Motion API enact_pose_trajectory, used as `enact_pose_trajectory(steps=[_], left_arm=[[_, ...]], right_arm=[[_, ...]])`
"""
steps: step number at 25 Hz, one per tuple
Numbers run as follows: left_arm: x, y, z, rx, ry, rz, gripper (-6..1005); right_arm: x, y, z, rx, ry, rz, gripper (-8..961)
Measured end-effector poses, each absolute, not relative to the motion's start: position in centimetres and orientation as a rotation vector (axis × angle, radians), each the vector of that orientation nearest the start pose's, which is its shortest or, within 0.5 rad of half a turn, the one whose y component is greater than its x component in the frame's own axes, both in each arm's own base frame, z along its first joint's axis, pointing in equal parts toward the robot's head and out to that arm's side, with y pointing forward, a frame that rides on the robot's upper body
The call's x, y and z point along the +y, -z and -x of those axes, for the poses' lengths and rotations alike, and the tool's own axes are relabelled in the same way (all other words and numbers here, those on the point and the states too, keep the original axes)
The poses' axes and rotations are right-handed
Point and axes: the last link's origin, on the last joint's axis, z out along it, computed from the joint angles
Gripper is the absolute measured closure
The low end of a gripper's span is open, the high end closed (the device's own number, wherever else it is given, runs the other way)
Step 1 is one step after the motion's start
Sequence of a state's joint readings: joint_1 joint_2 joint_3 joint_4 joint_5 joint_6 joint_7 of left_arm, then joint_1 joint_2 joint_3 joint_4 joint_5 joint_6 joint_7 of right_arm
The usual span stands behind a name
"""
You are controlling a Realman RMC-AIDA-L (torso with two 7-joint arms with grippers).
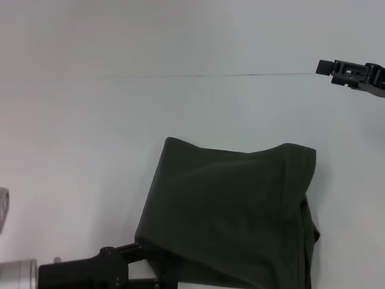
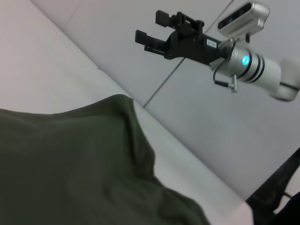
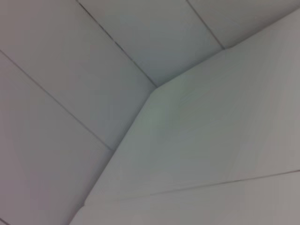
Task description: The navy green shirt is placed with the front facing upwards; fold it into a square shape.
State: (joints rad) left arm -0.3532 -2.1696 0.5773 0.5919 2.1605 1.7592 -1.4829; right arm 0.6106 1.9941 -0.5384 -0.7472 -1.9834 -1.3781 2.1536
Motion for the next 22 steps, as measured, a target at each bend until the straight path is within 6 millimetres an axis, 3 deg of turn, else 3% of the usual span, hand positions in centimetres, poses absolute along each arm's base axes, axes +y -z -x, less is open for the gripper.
enact_pose_trajectory(steps=[7, 15, 22], left_arm=[[22.7, 5.5, 30.0, -1.211, 0.79, 2.795, 129], [23.6, 6.2, 30.9, -1.215, 0.693, 2.729, 130], [24.6, 5.5, 31.6, -1.187, 0.649, 2.671, 132]], right_arm=[[40.0, -9.1, -26.7, 1.392, -0.906, 2.116, 129], [39.9, -9.2, -27.2, 1.393, -0.907, 2.096, 129], [39.6, -9.3, -27.5, 1.398, -0.912, 2.089, 128]])
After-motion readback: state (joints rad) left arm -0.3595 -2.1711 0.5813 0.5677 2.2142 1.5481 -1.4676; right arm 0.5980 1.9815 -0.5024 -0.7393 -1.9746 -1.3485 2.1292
